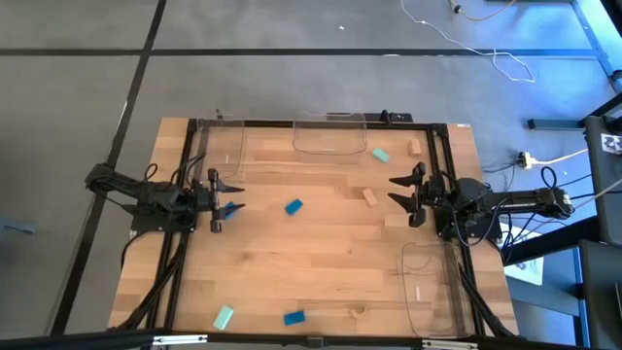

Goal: Sort & place blocks by color

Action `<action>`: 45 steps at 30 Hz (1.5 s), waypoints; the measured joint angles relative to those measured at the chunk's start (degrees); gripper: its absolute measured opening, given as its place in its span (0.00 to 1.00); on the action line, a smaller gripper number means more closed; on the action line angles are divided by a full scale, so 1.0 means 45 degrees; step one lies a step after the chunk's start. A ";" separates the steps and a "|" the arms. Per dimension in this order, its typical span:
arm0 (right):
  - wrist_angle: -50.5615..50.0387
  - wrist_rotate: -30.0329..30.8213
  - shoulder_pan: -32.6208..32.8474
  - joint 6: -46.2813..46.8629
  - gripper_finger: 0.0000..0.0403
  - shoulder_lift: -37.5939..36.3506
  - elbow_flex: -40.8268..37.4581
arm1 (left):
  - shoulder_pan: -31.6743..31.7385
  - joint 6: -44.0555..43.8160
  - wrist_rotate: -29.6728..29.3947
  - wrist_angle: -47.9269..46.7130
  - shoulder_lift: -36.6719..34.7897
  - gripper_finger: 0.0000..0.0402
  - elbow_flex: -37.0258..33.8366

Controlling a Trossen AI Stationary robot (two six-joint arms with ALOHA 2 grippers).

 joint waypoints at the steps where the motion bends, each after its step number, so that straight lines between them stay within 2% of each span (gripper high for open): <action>1: -0.0003 0.0000 0.0000 0.0004 0.54 0.0000 -0.0003 | -0.0001 0.0004 0.0000 0.0001 0.0001 0.48 0.0003; 45: -0.0003 0.0000 -0.0001 -0.0001 0.54 0.0000 0.0001 | -0.0002 -0.0222 0.0039 0.0002 0.0000 0.48 0.0000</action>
